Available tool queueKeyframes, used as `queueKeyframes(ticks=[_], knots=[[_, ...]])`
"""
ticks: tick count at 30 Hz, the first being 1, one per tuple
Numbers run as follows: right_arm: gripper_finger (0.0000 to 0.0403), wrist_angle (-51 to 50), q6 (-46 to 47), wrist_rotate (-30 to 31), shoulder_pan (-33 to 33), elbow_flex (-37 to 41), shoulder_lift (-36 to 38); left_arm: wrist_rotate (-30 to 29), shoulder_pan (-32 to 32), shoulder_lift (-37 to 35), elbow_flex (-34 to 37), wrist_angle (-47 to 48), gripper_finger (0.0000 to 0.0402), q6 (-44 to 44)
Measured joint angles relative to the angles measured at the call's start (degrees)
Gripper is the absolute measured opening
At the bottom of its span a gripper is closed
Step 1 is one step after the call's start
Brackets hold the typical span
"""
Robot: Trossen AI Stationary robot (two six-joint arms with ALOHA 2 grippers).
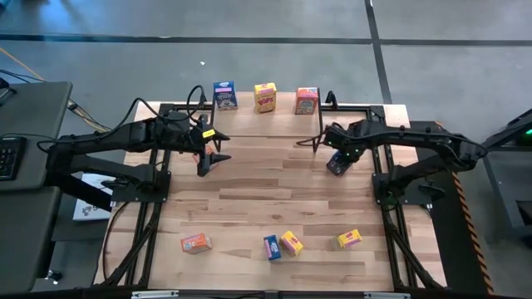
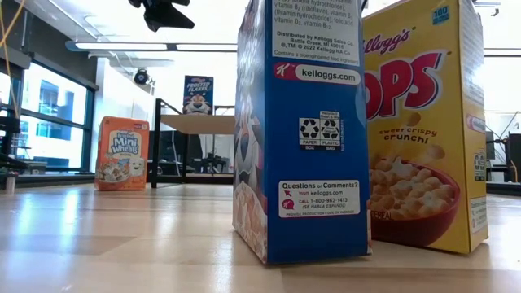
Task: Stack cereal on shelf
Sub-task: Put the top blue cereal box on the shelf
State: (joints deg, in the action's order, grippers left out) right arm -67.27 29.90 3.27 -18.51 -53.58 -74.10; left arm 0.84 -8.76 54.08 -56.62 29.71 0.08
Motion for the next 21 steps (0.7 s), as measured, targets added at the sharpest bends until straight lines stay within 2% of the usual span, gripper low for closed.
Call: queueKeyframes(ticks=[6,12,21], knots=[[0.0151,-0.51,3.24,-1.23,4.64,-0.41,-0.01,-0.05,-1.58,0.00,0.00,0.00,0.0313,0.04],[0.0151,-0.43,6.25,-2.07,9.61,-5.07,-0.05,-0.07,-2.53,0.01,0.00,-0.10,0.0321,2.56],[0.0151,2.75,2.71,-2.23,14.79,-12.23,-0.05,-0.02,-2.49,1.64,0.00,-0.45,0.0321,-1.39]])
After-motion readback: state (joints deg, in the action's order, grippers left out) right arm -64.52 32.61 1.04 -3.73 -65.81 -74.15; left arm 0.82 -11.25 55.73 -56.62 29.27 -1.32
